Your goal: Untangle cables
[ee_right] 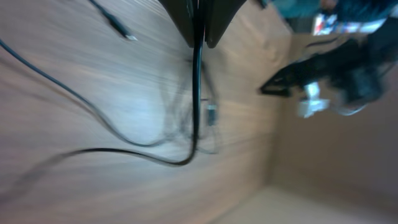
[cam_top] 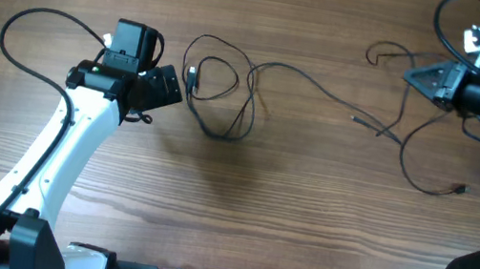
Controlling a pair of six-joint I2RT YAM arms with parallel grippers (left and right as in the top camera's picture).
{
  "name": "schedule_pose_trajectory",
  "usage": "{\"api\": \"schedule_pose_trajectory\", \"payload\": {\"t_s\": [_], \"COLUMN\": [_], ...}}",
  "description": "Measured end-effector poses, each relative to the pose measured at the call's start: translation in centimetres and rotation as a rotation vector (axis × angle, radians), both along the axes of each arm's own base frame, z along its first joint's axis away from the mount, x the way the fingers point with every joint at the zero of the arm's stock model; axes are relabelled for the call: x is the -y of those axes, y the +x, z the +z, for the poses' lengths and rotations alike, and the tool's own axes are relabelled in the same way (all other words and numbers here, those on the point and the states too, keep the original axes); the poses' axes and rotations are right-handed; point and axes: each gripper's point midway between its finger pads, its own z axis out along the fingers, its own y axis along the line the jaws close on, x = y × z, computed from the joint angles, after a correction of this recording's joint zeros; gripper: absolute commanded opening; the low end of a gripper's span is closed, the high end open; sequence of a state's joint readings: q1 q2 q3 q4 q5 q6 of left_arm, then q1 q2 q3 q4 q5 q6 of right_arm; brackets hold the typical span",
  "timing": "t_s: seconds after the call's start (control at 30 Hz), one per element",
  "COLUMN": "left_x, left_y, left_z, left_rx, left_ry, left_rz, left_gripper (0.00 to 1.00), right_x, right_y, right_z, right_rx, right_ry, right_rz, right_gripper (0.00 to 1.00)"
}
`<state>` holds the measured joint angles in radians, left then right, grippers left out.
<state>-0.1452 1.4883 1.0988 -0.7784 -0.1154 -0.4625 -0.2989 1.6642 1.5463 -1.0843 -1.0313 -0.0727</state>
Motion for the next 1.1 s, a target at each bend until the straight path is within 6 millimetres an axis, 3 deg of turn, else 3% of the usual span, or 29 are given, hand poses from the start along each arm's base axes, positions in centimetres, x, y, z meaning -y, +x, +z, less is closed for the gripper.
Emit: {"api": "schedule_pose_trajectory", "payload": {"t_s": [0.1,0.2,0.3,0.43,0.63,0.77,0.9,1.1], "left_x": [0.0,0.0,0.0,0.0,0.0,0.0,0.0,0.0], "left_y": [0.0,0.0,0.0,0.0,0.0,0.0,-0.1,-0.2], "left_z": [0.0,0.0,0.0,0.0,0.0,0.0,0.0,-0.1], "left_rx": [0.0,0.0,0.0,0.0,0.0,0.0,-0.004,-0.007], "left_ry": [0.0,0.0,0.0,0.0,0.0,0.0,0.001,0.002], "left_rz": [0.0,0.0,0.0,0.0,0.0,0.0,0.0,0.0], "left_gripper": [1.0,1.0,1.0,1.0,1.0,1.0,1.0,1.0], "right_x": [-0.6,0.2,1.3,2.6,6.4,8.9,12.8,23.4], "right_y": [0.7,1.5,1.4,-0.5,-0.7,1.7,2.7,-1.3], "right_z": [1.0,0.5,-1.2,-3.8,-6.3,-5.9,-5.6,-6.1], "right_rx": [0.073,0.041,-0.068,-0.255,-0.332,-0.229,-0.228,-0.393], "right_ry": [0.018,-0.015,-0.072,-0.155,-0.372,-0.47,-0.534,-0.685], "right_rz": [0.027,-0.031,-0.114,-0.196,-0.334,-0.423,-0.608,-1.044], "right_gripper": [0.04,0.04,0.05,0.04,0.05,0.05,0.04,0.04]}}
